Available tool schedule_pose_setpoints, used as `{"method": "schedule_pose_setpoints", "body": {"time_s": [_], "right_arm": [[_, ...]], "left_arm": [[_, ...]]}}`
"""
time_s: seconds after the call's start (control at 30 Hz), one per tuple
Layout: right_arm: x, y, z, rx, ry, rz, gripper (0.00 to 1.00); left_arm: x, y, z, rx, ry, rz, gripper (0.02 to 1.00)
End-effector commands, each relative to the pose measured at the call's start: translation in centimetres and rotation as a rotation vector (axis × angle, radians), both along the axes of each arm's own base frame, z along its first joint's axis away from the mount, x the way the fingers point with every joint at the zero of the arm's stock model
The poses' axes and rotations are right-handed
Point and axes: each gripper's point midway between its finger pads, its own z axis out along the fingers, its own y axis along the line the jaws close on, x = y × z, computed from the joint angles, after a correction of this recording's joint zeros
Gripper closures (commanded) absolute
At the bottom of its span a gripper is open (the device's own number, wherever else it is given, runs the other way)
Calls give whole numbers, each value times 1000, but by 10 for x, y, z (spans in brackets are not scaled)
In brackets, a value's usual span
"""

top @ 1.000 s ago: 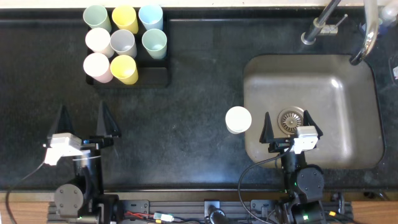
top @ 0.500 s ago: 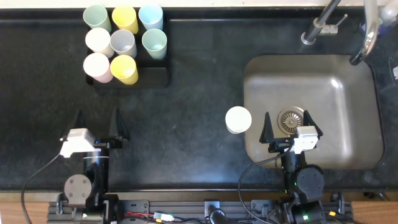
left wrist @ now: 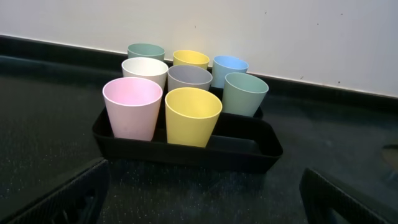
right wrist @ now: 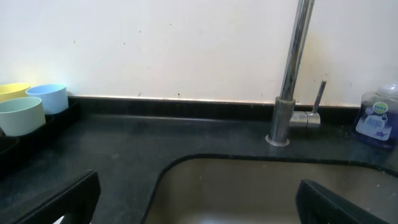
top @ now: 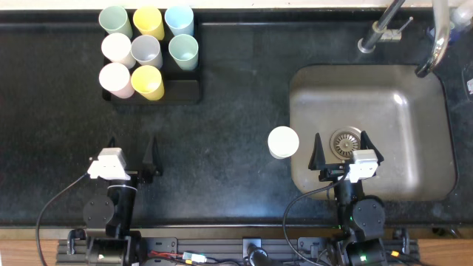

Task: Store Cups

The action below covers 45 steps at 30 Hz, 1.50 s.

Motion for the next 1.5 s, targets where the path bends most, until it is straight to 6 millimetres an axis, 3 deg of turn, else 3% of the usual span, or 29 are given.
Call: {"method": "schedule_pose_setpoints", "body": {"time_s": [0.03,0.43,1.5], "right_arm": [[0,-2,-2,-2,-4,-12,3],[0,-2,-2,-2,-4,-12,3],[0,-2,-3,-2,-4,-12,3]], "left_arm": [[-1,-2,2,6,-10,-18,18],[-2,-11,3,93,-23,-76,18],[-1,-11,3,92,-23,-75,18]]}}
